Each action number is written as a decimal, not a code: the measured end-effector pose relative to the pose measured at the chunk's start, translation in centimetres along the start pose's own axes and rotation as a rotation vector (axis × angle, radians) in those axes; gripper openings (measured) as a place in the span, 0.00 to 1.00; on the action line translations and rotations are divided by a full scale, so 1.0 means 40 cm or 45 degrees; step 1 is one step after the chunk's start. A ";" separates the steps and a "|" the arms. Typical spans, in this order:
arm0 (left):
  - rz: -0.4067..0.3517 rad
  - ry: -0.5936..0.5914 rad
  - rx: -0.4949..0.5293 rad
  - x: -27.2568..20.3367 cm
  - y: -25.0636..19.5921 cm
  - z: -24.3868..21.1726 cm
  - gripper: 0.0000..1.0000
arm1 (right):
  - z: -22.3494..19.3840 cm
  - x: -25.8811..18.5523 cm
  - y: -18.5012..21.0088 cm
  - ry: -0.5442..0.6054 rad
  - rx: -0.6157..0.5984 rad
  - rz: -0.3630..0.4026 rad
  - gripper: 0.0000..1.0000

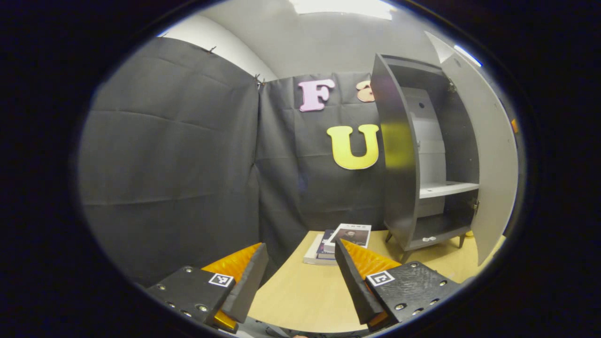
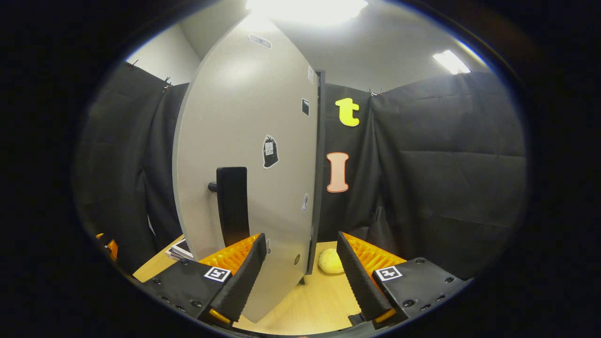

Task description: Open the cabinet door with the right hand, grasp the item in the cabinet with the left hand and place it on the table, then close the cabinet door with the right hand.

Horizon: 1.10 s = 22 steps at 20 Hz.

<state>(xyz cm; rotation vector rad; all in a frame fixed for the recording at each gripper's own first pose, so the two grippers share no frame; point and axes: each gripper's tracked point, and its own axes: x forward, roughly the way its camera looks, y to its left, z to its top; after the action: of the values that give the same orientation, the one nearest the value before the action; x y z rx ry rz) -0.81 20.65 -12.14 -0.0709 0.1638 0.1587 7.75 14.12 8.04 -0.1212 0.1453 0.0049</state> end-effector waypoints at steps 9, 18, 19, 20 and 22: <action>0.043 -0.014 0.021 -0.022 0.072 0.011 0.87 | 0.010 0.069 0.171 -0.009 0.007 0.187 0.92; 0.025 -0.037 0.009 -0.021 0.066 0.041 0.87 | -0.007 0.086 0.235 -0.019 -0.029 0.231 0.98; 0.022 -0.038 0.006 -0.019 0.053 0.045 0.87 | -0.007 0.083 0.223 -0.019 -0.032 0.228 0.97; 0.013 -0.039 0.001 -0.017 0.033 0.047 0.87 | -0.008 0.082 0.217 -0.024 -0.028 0.228 0.98; -0.012 -0.037 0.000 -0.012 -0.013 0.054 0.87 | -0.010 0.075 0.192 -0.036 -0.009 0.229 0.97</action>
<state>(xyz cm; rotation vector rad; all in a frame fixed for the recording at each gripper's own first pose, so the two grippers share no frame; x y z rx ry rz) -0.86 20.23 -9.89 -0.0694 0.1343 0.1499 10.57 21.68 6.30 -0.1150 0.1279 0.1860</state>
